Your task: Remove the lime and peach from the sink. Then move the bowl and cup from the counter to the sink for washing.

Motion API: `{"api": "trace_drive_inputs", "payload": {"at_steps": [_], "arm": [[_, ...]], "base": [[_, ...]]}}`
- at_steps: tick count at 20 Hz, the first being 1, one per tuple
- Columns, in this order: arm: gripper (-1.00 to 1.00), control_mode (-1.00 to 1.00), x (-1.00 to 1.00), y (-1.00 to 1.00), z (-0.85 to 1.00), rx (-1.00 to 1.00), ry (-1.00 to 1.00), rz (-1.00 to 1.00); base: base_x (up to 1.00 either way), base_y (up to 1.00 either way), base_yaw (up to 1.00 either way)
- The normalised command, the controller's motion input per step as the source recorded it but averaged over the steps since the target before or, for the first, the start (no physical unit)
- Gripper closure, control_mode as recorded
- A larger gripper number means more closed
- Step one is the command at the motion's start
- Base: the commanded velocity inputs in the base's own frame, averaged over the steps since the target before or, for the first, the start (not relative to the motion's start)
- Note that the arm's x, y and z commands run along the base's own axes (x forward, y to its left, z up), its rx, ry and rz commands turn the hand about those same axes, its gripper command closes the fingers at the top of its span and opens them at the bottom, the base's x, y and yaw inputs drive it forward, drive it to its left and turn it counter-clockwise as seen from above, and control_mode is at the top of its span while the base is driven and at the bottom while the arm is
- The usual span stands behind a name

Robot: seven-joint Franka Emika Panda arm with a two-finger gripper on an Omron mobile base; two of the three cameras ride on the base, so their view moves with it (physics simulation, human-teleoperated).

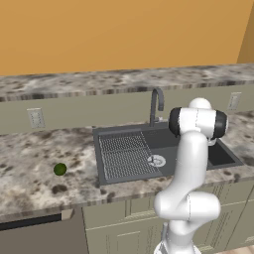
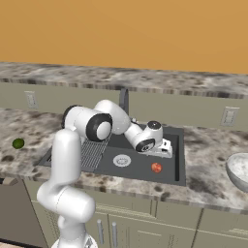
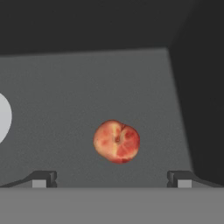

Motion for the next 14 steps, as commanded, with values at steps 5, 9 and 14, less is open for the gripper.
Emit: {"api": "trace_drive_inputs", "payload": {"at_steps": [5, 9, 14], "arm": [[-1.0, -1.0, 0.0, 0.0, -0.12, 0.0, 0.0, 0.0], [-1.0, -1.0, 0.0, 0.0, -0.12, 0.0, 0.0, -0.02], [-1.0, -1.0, 0.01, -0.01, -0.14, 0.0, 0.0, -0.03]], "base": [[0.0, 0.0, 0.0], [0.0, 0.0, 0.0], [0.0, 0.0, 0.0]]}}
